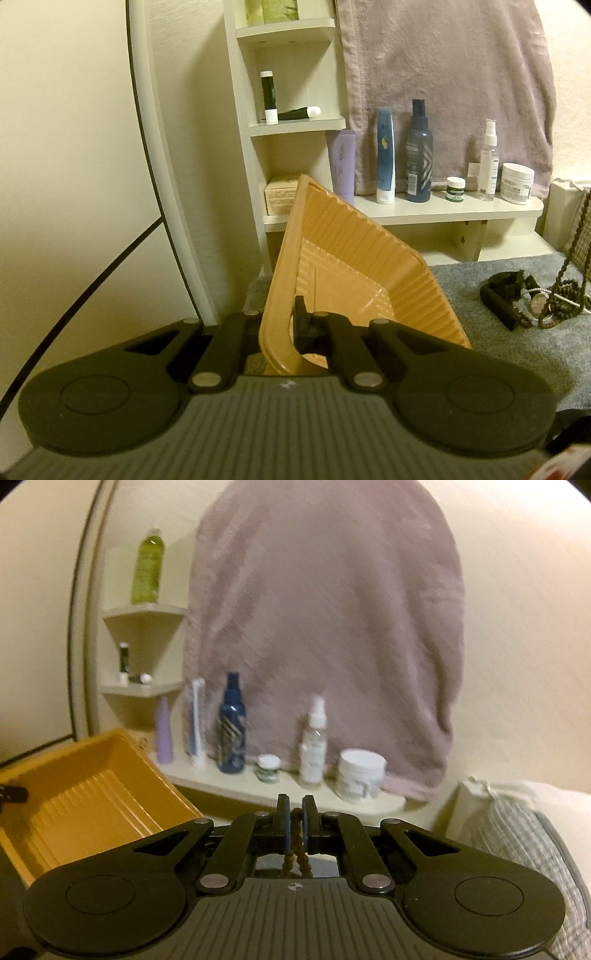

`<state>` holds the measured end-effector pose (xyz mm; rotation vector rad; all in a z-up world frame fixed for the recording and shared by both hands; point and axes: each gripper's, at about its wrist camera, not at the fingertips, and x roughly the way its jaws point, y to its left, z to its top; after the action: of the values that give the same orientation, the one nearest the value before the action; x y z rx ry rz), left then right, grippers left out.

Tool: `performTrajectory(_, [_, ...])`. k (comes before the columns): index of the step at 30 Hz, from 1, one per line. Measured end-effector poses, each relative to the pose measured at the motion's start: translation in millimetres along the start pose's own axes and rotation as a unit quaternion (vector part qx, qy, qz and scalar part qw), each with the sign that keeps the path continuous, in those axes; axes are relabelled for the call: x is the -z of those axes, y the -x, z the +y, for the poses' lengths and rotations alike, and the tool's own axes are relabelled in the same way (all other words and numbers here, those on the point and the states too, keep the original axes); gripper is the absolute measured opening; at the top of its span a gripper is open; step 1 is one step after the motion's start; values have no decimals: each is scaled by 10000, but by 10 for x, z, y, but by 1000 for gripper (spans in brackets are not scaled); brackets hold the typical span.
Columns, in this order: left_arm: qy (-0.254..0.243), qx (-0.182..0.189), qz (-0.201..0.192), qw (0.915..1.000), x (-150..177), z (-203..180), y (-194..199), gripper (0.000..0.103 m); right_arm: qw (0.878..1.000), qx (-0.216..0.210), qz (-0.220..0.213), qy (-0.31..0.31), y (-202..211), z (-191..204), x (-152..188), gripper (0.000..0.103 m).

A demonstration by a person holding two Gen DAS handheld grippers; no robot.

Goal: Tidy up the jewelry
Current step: 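Grasp a long bead necklace with the right tool, lift it, drop into tray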

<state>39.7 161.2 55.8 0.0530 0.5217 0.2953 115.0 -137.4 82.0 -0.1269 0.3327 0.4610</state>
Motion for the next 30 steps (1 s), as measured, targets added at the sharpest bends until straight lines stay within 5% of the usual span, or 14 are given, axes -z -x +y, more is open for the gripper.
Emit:
performTrajectory(16, [14,9,-4,10000,-6,-3,1,5,9946,-943,-432,99,12,410,-463,6])
performTrajectory(30, [41,44,7,10000,-5,16,-1,5,9730,-2174,-433,652,-228,1042,-914,6])
